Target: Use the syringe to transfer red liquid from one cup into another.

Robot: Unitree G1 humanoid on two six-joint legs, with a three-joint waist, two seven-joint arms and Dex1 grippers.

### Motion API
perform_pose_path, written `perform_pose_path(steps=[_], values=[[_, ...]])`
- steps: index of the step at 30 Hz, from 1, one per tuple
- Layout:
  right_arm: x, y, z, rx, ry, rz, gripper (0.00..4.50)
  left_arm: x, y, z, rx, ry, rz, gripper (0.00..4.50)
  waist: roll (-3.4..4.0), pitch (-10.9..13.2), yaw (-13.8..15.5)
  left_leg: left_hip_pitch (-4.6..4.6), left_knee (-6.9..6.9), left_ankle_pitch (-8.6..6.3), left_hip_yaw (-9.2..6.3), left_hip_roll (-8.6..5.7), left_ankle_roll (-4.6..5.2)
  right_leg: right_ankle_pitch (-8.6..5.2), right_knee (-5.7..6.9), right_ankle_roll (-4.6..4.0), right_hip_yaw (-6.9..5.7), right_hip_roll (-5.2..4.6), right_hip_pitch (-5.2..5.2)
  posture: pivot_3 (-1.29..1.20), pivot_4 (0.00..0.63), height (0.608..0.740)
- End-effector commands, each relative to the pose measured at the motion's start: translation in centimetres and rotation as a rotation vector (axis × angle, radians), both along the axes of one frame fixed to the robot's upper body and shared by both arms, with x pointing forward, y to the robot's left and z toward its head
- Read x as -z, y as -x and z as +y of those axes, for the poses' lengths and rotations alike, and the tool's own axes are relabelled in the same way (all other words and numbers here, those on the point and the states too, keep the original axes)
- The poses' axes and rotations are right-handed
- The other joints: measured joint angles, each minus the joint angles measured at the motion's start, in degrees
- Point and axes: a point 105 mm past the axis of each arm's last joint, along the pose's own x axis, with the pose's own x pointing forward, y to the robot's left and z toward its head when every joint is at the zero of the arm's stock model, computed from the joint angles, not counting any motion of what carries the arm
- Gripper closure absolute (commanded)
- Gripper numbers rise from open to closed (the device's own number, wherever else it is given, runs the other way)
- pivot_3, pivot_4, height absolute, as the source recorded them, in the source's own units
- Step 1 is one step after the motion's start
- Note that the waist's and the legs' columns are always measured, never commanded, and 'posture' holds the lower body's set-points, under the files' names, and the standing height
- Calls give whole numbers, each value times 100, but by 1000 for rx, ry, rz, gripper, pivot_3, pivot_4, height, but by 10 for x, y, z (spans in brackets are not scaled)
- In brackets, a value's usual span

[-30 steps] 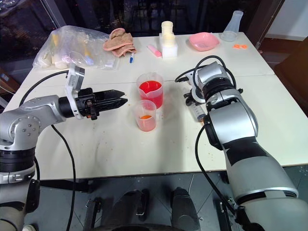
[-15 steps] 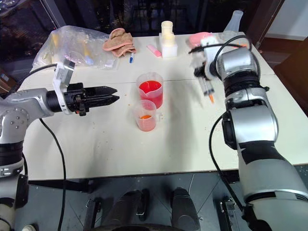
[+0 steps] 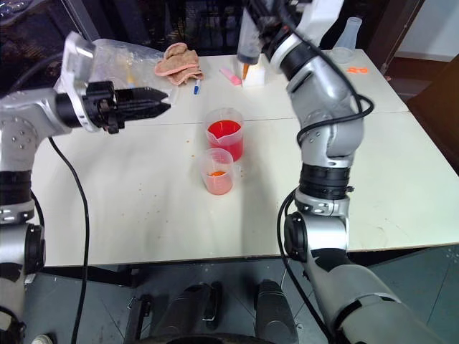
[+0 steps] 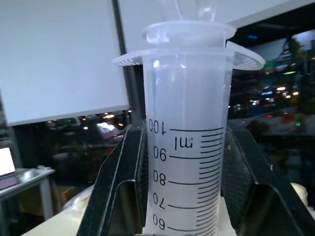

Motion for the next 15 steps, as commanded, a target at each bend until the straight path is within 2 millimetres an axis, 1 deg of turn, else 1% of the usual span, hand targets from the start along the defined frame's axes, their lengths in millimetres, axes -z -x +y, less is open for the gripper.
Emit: perform_pose_path(steps=[1,4,8,15], values=[[11,3,29,-29,25,-69,3142,-21,3,-1,34,3,-60,2414,0,0,-43,2,-2,1,4,2,-3,0,5,0,1,3,-4,0,150,740],[42,-7,44,-15,84,-60,3142,-23,4,-3,52,-5,-59,2414,0,0,-98,3,-6,8,4,3,-13,0,13,0,8,6,-10,0,150,740],[72,-13,55,17,146,-62,3142,-22,5,-6,69,0,-46,2414,0,0,-136,2,-5,9,-1,4,-15,0,13,0,10,11,-10,0,150,740],[103,-22,56,53,185,-32,3142,-22,4,-15,93,-20,-63,2414,0,0,-141,3,-5,12,-4,12,-20,0,13,0,15,23,-10,0,150,740]])
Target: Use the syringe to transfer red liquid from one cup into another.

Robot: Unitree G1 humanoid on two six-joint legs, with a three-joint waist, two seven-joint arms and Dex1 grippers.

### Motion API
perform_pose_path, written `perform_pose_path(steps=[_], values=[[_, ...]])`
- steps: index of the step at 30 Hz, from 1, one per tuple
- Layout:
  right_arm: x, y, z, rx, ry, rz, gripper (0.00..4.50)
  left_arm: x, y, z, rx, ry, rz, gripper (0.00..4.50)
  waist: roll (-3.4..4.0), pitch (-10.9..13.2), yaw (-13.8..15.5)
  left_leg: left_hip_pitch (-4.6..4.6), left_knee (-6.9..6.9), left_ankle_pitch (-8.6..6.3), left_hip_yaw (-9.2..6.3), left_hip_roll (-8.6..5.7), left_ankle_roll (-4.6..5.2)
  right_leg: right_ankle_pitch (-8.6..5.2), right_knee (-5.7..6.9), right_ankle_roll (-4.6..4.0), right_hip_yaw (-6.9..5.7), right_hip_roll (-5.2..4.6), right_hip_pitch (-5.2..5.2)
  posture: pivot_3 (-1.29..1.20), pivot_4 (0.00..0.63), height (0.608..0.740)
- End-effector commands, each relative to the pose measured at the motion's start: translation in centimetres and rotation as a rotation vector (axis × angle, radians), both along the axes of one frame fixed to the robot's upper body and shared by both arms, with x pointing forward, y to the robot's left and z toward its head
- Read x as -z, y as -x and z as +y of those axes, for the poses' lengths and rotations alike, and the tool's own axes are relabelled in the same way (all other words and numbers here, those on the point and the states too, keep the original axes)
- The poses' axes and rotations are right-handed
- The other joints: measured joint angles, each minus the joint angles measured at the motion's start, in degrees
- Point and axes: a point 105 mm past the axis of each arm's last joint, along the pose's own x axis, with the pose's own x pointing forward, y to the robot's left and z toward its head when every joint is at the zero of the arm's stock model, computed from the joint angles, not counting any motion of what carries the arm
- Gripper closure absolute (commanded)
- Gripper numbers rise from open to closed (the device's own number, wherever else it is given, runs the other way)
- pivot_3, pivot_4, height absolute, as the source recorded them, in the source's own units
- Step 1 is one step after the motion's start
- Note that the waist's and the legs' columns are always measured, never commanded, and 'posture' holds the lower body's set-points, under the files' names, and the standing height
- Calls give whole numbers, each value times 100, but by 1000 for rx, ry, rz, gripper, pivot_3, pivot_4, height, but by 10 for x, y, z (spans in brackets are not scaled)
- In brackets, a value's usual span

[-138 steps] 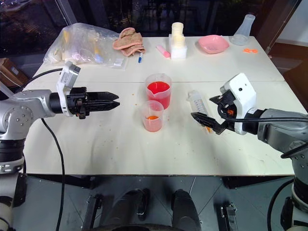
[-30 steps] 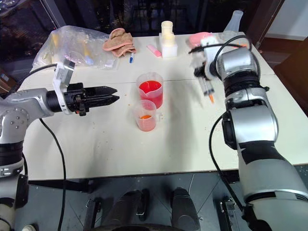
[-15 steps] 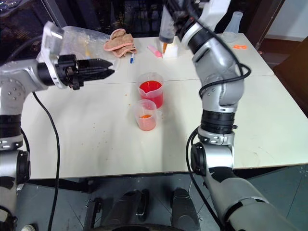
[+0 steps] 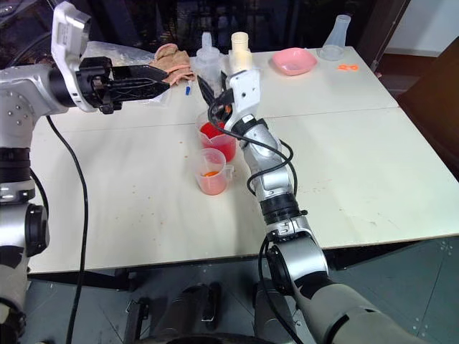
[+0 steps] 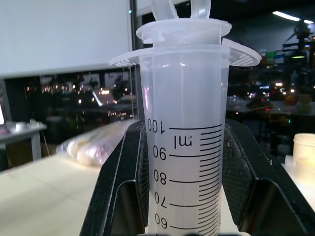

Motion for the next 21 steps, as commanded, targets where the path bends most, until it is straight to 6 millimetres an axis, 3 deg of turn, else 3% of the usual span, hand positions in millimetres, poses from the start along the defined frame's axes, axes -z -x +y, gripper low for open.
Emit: perform_pose_path(steps=[1,12,21], values=[[-5,5,5,-5,-13,-49,3142,-16,4,-6,21,-13,-73,2414,0,0,2,0,0,0,0,0,0,0,0,0,0,0,0,0,150,740],[-4,11,12,-18,-15,-61,3142,-27,-14,-16,3,-4,-122,2414,0,0,-1,0,0,1,1,2,-2,0,0,0,2,6,-1,0,150,740],[-4,12,14,-26,-4,-66,3142,-21,-36,-24,-43,-27,-155,2414,0,0,0,0,1,1,1,2,-2,0,2,0,2,7,-1,0,150,740]])
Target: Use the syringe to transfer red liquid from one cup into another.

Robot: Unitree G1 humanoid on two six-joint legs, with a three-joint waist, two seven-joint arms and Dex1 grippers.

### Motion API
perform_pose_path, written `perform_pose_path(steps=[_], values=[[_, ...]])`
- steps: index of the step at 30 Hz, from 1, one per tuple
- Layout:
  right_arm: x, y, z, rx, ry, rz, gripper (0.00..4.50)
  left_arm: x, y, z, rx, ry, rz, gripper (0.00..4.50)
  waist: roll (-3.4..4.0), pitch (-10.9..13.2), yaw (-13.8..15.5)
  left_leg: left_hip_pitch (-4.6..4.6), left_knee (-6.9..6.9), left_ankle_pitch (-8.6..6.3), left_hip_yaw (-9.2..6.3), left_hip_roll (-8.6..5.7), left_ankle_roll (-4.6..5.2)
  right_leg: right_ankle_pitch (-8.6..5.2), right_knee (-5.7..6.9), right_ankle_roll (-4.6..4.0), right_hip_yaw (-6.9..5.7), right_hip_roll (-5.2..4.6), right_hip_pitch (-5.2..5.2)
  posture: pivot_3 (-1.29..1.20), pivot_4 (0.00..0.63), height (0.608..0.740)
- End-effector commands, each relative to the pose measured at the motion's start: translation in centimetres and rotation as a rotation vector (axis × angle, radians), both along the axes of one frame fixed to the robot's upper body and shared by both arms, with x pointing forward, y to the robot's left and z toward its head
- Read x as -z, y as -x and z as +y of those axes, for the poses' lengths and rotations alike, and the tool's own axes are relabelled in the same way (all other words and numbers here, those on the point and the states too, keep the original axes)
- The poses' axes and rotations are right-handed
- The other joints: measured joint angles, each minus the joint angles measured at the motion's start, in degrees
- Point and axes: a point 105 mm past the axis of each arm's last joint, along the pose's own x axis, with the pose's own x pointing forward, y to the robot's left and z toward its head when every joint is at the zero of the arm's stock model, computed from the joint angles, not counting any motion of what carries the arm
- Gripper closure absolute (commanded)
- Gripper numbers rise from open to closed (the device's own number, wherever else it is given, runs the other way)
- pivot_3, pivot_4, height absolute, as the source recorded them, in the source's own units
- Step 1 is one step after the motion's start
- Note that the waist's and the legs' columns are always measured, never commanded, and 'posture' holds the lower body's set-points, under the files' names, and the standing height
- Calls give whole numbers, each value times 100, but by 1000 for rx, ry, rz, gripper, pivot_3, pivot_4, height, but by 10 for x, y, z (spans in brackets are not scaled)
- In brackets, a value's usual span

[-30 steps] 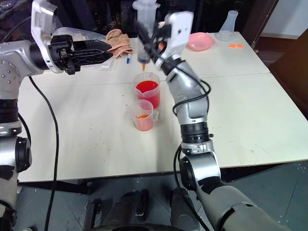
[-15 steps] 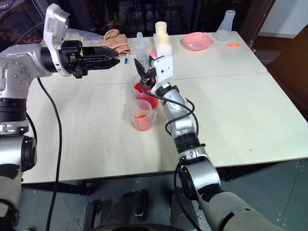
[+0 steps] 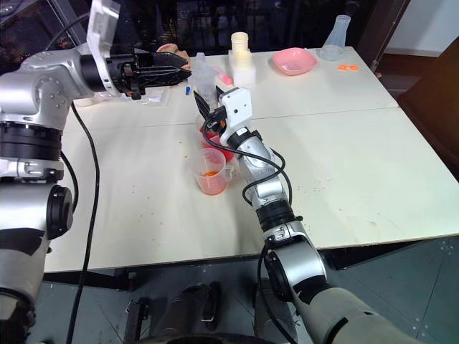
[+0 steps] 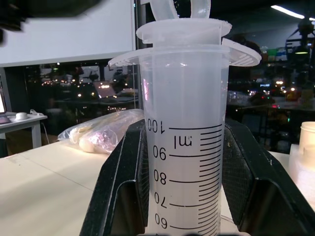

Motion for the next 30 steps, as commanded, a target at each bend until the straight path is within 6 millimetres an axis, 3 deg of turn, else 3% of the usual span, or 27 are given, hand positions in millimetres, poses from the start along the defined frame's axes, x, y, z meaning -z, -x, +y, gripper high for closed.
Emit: perform_pose_path(steps=[1,16,24,30], values=[[-19,8,4,-17,-18,-73,3142,-18,1,-3,4,-4,-79,2414,0,0,-1,0,0,0,0,0,0,0,0,0,0,0,0,0,150,740],[-17,10,5,-28,4,-72,3142,-12,-6,-29,57,24,-63,2414,0,0,-3,0,1,-1,1,1,3,0,4,0,0,1,-1,0,150,740],[-17,10,6,-28,6,-69,3142,-6,-9,-36,67,36,-39,4485,-1,0,1,0,1,-2,0,0,4,0,4,0,0,1,-1,0,150,740],[-14,10,7,-34,4,-55,3142,-7,-11,-37,53,39,-41,4485,-1,0,-1,0,2,-3,0,0,4,0,4,0,0,1,-1,0,150,740]])
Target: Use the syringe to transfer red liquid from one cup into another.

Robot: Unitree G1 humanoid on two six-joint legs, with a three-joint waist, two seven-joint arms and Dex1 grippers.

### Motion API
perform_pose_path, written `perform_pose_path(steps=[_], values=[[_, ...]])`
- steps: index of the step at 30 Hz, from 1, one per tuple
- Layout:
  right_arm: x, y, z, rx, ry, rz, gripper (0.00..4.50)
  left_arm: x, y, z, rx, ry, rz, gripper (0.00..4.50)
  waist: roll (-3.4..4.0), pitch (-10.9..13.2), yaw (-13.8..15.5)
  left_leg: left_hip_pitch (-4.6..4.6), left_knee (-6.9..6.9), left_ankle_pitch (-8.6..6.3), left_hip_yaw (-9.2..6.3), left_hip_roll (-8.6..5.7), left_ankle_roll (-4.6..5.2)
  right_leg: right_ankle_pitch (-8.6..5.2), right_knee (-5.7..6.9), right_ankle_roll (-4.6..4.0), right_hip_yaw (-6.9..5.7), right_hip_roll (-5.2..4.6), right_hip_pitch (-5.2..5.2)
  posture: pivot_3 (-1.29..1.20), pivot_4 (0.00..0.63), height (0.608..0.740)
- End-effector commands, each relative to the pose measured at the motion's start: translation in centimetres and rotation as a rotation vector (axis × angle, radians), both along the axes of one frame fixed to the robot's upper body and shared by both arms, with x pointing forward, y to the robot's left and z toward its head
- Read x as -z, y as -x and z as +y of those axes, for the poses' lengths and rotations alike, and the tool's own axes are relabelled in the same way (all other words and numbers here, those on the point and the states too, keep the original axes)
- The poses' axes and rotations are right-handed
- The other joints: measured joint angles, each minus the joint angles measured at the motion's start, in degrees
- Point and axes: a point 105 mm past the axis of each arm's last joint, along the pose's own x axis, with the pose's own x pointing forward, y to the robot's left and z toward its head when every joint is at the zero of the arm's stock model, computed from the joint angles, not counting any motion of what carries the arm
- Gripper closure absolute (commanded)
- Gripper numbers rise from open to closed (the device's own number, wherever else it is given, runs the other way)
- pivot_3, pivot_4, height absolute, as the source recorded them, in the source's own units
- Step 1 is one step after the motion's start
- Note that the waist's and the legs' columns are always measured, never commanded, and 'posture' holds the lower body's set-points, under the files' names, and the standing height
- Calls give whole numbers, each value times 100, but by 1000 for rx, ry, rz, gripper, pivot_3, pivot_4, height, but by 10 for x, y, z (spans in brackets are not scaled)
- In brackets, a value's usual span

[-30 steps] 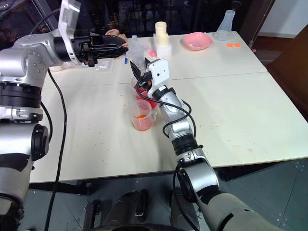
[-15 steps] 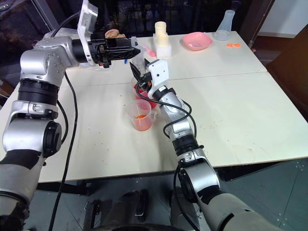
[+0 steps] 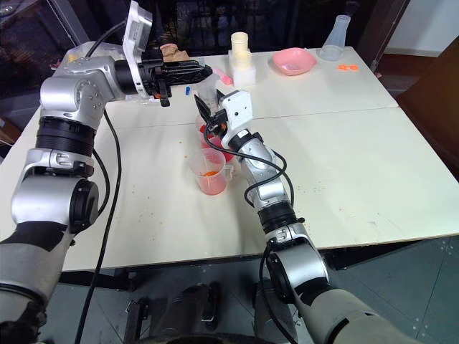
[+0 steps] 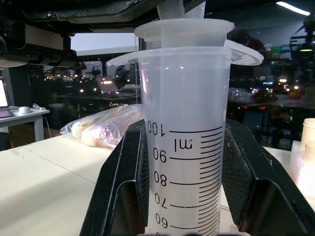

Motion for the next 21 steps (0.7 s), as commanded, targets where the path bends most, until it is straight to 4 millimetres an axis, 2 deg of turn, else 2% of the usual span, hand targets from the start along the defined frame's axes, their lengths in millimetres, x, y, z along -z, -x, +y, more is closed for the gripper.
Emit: perform_pose_path(steps=[1,11,21], values=[[-19,9,7,-26,-21,-61,3142,-17,4,-6,19,8,-56,4485,0,0,1,0,0,1,0,0,-1,0,0,0,0,0,0,0,150,740],[-2,8,11,-62,-14,19,3142,-48,5,-7,9,60,-130,4485,0,0,1,0,0,-1,0,0,1,0,0,0,0,0,0,0,150,740],[12,9,13,-65,1,46,3142,-67,9,-8,18,96,-173,4485,0,0,-2,0,0,-1,1,0,1,0,1,0,0,0,-1,0,150,740]])
